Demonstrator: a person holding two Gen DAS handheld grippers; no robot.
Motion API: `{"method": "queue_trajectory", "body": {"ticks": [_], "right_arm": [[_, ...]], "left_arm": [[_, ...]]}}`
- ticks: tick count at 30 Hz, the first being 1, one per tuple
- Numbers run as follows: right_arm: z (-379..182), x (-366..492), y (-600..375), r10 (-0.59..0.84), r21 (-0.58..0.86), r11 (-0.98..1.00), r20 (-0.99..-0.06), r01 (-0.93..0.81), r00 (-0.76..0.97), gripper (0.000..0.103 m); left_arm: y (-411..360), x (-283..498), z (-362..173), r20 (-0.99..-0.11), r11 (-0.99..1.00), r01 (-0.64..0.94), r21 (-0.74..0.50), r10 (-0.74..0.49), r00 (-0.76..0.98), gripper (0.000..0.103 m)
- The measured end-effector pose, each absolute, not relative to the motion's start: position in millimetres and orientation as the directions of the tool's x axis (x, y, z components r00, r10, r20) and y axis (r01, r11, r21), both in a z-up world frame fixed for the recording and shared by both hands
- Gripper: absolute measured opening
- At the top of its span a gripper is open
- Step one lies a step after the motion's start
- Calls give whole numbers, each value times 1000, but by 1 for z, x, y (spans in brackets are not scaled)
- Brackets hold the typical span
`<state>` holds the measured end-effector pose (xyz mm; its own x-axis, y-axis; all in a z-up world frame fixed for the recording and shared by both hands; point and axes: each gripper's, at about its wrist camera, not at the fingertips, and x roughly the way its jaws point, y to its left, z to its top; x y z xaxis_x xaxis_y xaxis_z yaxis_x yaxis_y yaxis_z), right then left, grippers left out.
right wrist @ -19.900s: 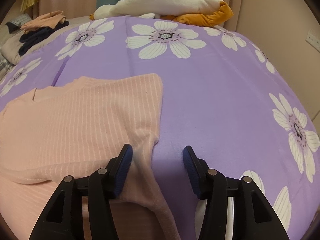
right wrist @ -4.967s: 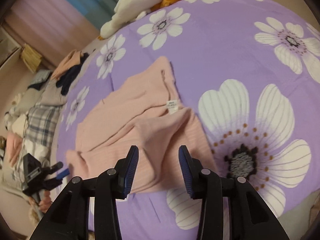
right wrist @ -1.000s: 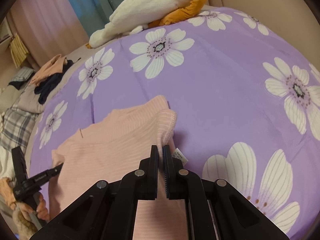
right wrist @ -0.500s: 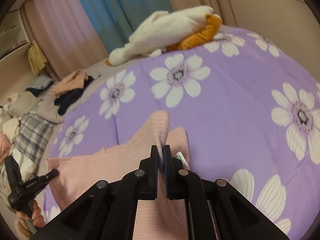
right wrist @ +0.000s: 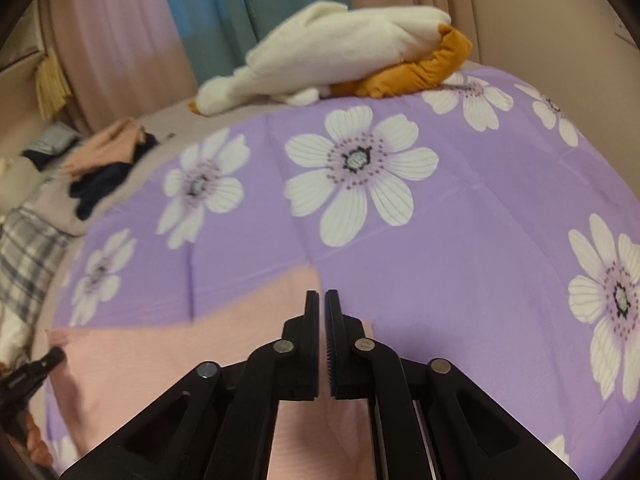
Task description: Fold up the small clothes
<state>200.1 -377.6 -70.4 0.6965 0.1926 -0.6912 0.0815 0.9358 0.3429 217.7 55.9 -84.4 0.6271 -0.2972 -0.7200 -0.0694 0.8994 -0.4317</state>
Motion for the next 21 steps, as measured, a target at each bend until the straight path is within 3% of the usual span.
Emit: {"method": "queue_trajectory", "body": {"ticks": [7,15,16,17,18,21], "right_arm": [[-118,220,-381,265,398,911,-764,106,588,4],[-126,223,-395,313,459,879,-759,128,572,9],[-128,225,-392,322,463,878,-762,124,562,16],[-131,227,-389,325,460,879,-771,125,547,30],[-132,227,-385,321,454,882,-776,127,543,35],[-137,231,-375,310,431,896,-783,111,540,37]], "left_arm": [[53,240,-130,-809,937,-119,-327,-213,547,3],[56,243,-142,-817,936,-116,-331,-223,532,4],[56,244,-143,-817,936,-116,-333,-225,531,4],[56,244,-143,-817,936,-116,-334,-226,530,4],[56,243,-143,-817,935,-116,-334,-226,530,4],[56,245,-143,-818,933,-118,-339,-231,527,4]]}}
